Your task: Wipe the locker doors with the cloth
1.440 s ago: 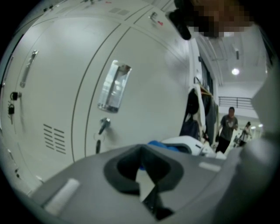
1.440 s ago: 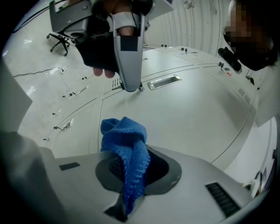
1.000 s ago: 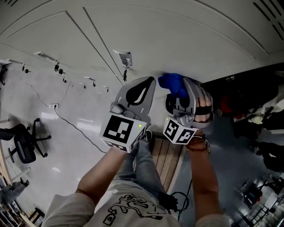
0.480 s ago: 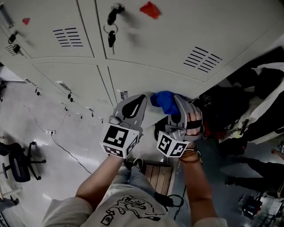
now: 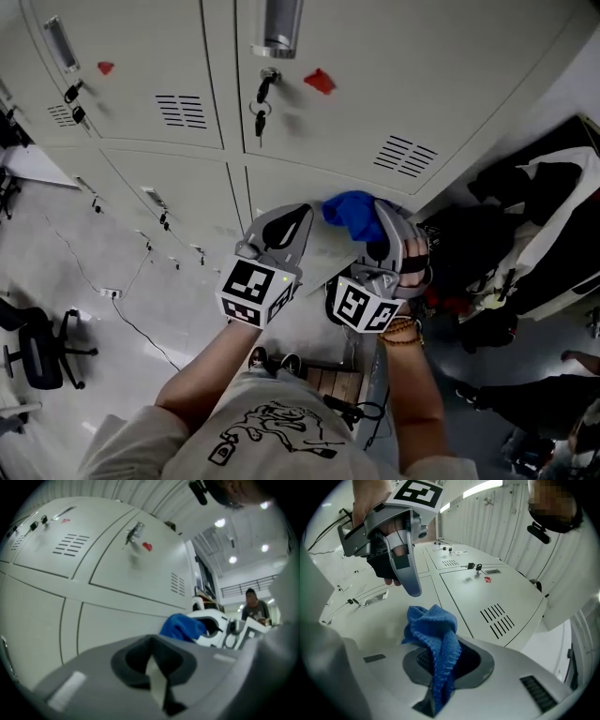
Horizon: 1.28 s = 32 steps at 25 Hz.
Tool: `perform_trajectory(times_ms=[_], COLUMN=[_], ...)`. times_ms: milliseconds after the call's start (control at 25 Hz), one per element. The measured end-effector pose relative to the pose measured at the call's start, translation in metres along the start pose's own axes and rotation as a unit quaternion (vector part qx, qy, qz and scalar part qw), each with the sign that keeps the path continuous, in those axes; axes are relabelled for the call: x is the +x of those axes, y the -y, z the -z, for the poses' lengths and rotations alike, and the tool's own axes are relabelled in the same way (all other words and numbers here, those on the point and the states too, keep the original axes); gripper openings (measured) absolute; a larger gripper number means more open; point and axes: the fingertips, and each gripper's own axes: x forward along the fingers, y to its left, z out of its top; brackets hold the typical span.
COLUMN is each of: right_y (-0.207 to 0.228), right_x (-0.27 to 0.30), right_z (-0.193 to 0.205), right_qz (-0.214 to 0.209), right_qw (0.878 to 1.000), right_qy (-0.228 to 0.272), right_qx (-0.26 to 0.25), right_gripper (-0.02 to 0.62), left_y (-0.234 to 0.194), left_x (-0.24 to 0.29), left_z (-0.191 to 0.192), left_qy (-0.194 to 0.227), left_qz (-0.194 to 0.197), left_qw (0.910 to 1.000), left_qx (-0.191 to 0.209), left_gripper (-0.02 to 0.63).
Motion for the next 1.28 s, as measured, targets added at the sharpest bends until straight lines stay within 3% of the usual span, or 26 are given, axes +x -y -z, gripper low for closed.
perform_trajectory(times_ms=[120,200,320,440,600,640,680,760,920,1280], right_y=[0.003,0.004,-0.001,-0.016,-0.034,-0.036,-0.035,-0.030,-0.020,-0.017], right_x=[0.000,-0.002,-0.015,-0.037,-0.081,-0.089,-0.095,-0.099,-0.091,-0.093], right_z=[0.000,0.001,0.004,0.009,0.011,0.009,0.008,0.006,0.000,-0.015], right_qz=[-0.008,-0.025,-0.057,-0.088,-0.136,-0.143,-0.147,-0.145,-0.143,-0.149], right_qw=[0.998,0.991,0.959,0.903,0.789,0.769,0.758,0.754,0.767,0.764], right_qy=[-0.010,-0.025,-0.043,-0.057,-0.078,-0.080,-0.080,-0.077,-0.064,-0.052], right_qx=[0.053,0.127,0.273,0.417,0.594,0.618,0.631,0.636,0.622,0.625], right_gripper=[0.046,0.046,0.046,0.046,0.046,0.046,0.046,0.046,0.046,0.044], left_y=[0.000,0.001,0.005,0.011,0.022,0.024,0.025,0.026,0.027,0.027], left_x=[-0.001,-0.003,-0.008,-0.017,-0.035,-0.039,-0.042,-0.046,-0.048,-0.049], left_z=[0.000,0.002,0.009,0.013,0.018,0.019,0.021,0.025,0.028,0.021], left_qy=[-0.006,-0.011,-0.019,-0.023,-0.025,-0.026,-0.028,-0.034,-0.040,-0.036], left_qz=[0.003,0.004,0.005,0.008,0.013,0.014,0.015,0.017,0.014,0.012], left_qw=[1.0000,0.9999,0.9998,0.9997,0.9995,0.9994,0.9993,0.9990,0.9987,0.9989], left_qx=[0.004,0.003,0.000,-0.005,-0.017,-0.019,-0.020,-0.024,-0.029,-0.028], left_gripper=[-0.002,-0.002,0.000,-0.002,-0.002,-0.002,0.000,-0.002,-0.001,-0.002])
